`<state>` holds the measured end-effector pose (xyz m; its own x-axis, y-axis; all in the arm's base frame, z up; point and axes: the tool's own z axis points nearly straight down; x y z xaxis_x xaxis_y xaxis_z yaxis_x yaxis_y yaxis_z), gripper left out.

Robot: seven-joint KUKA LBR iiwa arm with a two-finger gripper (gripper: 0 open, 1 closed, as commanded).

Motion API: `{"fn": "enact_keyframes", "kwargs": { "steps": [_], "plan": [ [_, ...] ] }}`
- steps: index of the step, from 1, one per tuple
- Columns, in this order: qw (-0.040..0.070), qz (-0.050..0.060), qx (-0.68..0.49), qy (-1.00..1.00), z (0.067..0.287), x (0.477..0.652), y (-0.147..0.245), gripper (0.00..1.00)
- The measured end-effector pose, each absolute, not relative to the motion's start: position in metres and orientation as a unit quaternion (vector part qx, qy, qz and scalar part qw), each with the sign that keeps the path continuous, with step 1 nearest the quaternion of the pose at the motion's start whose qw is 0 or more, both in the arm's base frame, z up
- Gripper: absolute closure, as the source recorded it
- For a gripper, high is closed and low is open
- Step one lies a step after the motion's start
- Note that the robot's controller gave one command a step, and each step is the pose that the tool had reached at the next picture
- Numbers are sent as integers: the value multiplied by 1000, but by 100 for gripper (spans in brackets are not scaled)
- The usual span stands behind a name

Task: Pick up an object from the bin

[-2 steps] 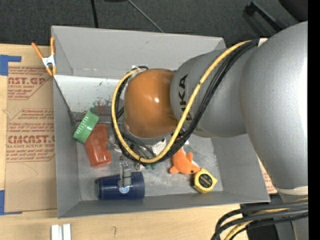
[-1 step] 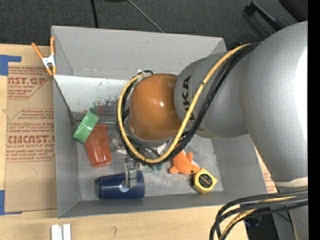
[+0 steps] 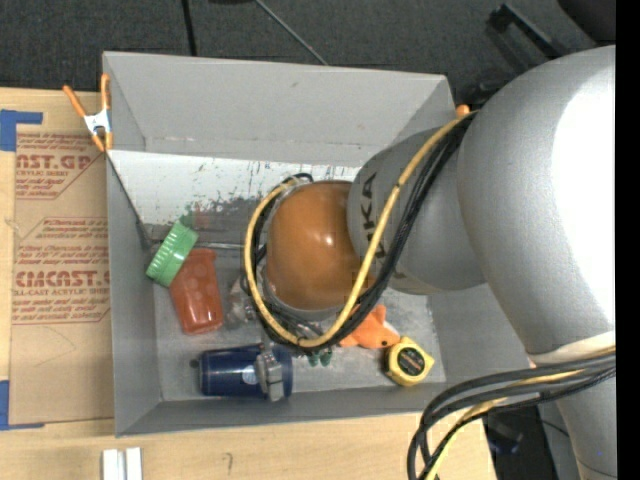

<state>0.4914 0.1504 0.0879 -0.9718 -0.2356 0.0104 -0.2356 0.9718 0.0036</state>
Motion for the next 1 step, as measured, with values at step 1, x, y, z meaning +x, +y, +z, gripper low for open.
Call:
{"fn": "enact_keyframes", "kwargs": {
  "steps": [1],
  "plan": [
    [-5, -5, 116, -993, 88, 494, 154, 100]
  ]
}}
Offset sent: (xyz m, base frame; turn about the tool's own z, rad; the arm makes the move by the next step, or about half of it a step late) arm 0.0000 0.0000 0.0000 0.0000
